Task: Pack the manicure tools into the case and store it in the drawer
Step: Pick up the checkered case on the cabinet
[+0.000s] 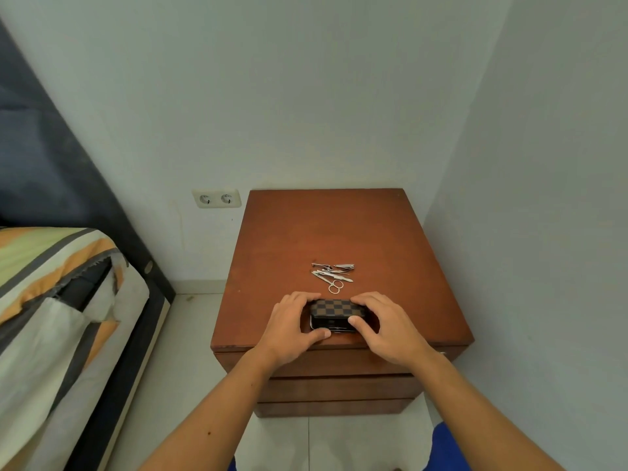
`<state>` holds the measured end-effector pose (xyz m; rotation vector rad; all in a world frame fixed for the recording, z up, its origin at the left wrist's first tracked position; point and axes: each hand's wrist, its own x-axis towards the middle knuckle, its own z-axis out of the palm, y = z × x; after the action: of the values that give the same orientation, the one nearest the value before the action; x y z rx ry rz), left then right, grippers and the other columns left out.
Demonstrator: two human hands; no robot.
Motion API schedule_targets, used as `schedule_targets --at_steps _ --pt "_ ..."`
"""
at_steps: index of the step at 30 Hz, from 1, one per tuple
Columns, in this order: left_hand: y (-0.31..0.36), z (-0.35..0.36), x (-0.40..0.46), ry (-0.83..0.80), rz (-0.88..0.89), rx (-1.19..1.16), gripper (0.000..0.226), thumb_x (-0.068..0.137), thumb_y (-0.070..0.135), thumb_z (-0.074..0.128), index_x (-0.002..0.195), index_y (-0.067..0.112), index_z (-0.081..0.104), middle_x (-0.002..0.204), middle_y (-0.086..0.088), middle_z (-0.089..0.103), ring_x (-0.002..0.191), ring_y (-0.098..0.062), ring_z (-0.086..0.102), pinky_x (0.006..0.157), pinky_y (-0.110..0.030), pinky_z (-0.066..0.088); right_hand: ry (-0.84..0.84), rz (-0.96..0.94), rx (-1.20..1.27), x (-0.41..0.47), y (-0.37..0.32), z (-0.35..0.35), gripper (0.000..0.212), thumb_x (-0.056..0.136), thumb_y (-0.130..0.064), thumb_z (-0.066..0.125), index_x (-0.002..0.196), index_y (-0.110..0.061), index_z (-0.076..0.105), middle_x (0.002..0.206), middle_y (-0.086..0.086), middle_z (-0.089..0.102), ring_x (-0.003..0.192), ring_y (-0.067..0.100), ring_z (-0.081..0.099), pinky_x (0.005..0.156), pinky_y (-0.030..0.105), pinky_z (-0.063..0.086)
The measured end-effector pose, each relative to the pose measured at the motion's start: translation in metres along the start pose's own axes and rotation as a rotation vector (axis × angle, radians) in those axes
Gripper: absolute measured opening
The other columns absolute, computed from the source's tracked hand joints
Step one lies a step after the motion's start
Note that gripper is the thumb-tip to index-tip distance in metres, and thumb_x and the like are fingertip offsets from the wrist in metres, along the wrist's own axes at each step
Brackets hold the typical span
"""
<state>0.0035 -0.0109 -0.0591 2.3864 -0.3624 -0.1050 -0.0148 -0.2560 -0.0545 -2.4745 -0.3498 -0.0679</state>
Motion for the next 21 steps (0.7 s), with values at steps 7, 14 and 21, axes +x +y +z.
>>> schedule_targets --at_steps 7,14,21 --pt "0.004 -0.003 0.002 -0.021 -0.125 -0.035 0.08 0.077 0.035 0.094 0.143 0.031 0.049 0.115 0.027 0.046 0.115 -0.01 0.046 0.108 -0.039 0.045 0.175 0.208 0.225 0.034 -0.008 -0.006 0.026 0.096 -0.052 0.065 0.101 -0.03 0.078 0.088 -0.015 0.076 0.085 0.0 0.068 0.075 0.019 0.054" --pt "-0.006 -0.01 0.003 -0.104 -0.191 -0.077 0.087 0.059 0.04 0.101 0.132 0.038 0.053 0.115 0.021 0.056 0.111 -0.01 0.048 0.101 -0.039 0.048 0.176 0.285 0.305 0.053 -0.001 -0.006 0.004 0.089 -0.033 0.079 0.089 -0.029 0.078 0.069 -0.008 0.074 0.064 0.009 0.068 0.069 0.03 0.057" --pt "-0.004 -0.009 -0.008 -0.067 -0.162 -0.026 0.085 0.054 0.046 0.102 0.125 0.037 0.056 0.106 0.015 0.057 0.103 -0.009 0.046 0.09 -0.033 0.047 0.178 0.354 0.21 0.048 0.005 0.001 0.009 0.086 -0.032 0.083 0.088 -0.027 0.076 0.079 -0.012 0.072 0.073 0.004 0.063 0.069 0.022 0.049"
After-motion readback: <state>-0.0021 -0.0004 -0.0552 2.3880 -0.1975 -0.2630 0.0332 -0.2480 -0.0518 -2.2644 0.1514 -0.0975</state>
